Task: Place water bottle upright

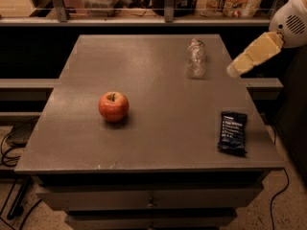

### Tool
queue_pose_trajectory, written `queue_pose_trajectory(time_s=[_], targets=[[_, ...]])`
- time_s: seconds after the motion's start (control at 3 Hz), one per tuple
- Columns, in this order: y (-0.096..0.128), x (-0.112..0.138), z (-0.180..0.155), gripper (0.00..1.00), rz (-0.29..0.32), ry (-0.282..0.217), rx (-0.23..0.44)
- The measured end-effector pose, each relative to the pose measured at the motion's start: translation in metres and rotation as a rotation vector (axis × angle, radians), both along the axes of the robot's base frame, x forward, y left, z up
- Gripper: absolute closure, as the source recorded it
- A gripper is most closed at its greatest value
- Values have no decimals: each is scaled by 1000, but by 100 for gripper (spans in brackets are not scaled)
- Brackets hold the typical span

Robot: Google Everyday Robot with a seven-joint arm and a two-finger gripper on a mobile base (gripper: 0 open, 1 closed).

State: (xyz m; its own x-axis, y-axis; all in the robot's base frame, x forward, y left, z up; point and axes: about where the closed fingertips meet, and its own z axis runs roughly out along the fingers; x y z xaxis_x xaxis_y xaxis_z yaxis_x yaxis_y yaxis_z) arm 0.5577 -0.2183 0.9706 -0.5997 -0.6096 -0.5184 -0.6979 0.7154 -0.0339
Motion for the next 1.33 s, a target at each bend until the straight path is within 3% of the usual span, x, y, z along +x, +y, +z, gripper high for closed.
queue_pose_trajectory(time_s=[0.33,1.0,1.33], targets=[[8,29,1,0,-62,2,56],[10,39,-5,0,-90,14,64],[11,53,-12,0,-160,34,92]])
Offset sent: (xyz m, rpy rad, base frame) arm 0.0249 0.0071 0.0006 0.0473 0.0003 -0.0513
